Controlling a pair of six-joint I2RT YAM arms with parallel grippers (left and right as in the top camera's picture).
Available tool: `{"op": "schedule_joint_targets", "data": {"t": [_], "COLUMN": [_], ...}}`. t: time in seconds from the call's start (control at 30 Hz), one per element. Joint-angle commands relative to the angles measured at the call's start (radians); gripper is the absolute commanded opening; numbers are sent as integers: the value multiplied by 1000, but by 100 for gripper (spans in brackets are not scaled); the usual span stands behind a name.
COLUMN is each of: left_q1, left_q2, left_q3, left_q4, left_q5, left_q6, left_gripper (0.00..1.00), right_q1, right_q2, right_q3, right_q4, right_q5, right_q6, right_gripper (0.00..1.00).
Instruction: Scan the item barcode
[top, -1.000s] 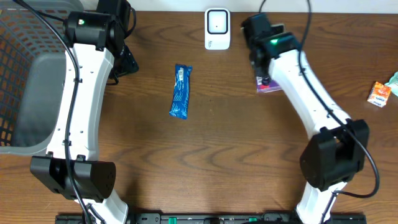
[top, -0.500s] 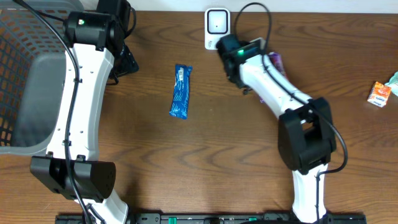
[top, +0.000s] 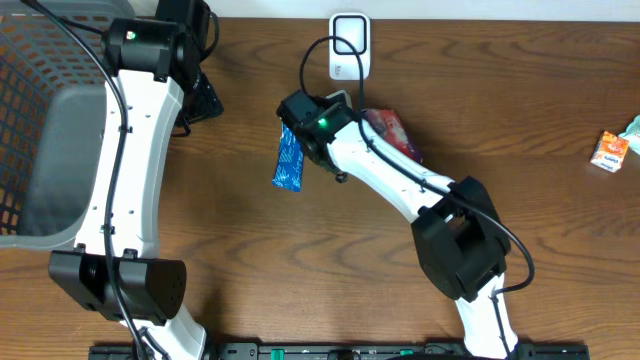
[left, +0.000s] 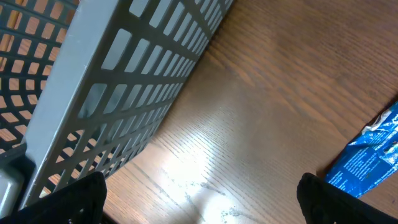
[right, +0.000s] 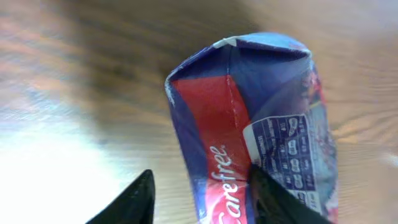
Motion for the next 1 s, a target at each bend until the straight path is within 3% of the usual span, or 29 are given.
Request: {"op": "schedule_joint_targets", "data": {"t": [0.0,0.1,0.17,0.23,0.3,0.6,0.97], "left_q1": [3,3,3,3,3,3,3], "left_q2": [2,2,2,2,2,2,2], "left_q3": [-7,-7,-8,-7,-7,-7,-8], "left_q4": [-3,-3,-3,-3,-3,-3,-3], "left_q5": [-3,-3,-3,-3,-3,-3,-3], "left_q6": [6,6,6,6,6,6,6], "left_gripper": [98,98,98,98,98,98,98], "right_q1": [-13,-66,-111,-163,-216,-429,-476], "right_q2": [-36,-100,-146,-189,-230,-267,-267], "right_q3": [9,29,48,63,66,62,62], "right_q4": [-4,0,2,12,30,23,16], "right_q5": [-123,-219,-303,-394,-478,-505,-509], "right_q6": [47,46,41,14,-32,-51,-67], "right_gripper": [48,54,68,88,98,99,99]}}
